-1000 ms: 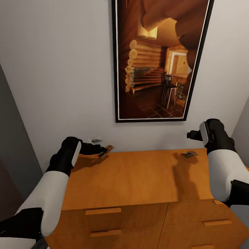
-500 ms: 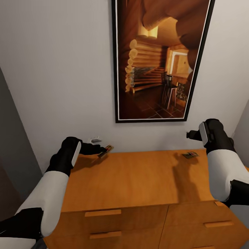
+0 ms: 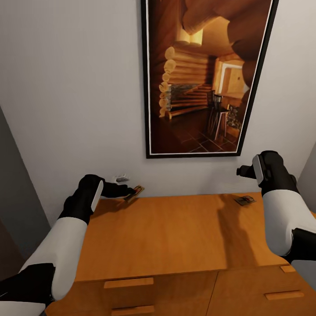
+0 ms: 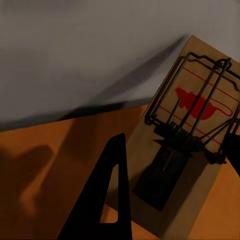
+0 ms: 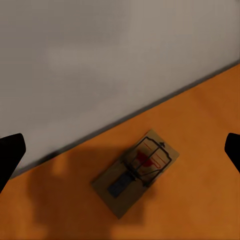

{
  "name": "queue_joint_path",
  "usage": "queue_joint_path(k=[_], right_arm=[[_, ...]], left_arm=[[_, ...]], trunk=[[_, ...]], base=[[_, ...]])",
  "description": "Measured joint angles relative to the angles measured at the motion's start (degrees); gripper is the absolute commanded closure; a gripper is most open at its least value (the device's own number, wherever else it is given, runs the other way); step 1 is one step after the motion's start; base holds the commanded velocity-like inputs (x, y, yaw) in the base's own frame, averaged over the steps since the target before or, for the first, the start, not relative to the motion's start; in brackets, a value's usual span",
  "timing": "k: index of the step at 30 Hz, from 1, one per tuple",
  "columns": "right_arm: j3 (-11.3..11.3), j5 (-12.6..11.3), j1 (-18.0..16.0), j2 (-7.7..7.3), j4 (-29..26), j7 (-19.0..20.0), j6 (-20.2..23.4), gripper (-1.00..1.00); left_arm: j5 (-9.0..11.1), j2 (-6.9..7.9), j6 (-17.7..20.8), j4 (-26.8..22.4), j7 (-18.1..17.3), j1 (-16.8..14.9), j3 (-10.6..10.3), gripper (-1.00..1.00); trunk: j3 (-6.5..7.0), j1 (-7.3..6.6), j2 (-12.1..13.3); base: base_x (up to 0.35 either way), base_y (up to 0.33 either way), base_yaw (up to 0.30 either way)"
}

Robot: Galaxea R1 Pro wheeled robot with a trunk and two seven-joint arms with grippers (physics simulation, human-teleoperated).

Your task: Take the four mousetraps from the cabinet in the bathroom and place them on the bathroom floor. Make sure all four end up on the same floor surface, and ensure that at least two of them are either under or directly next to the same bathroom sink.

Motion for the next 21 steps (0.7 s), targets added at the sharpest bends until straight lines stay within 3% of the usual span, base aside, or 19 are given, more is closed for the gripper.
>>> queue_joint_path(k=[21], right_arm=[[-0.3, 0.1, 0.0, -0.42, 0.1, -0.3, 0.0, -1.00]], left_arm=[[0.2, -0.17, 0.0, 0.3, -0.4, 0.0, -0.1, 1.00]], trunk=[[0.00, 0.00, 0.0]], base=[[0.001, 0.000, 0.000]])
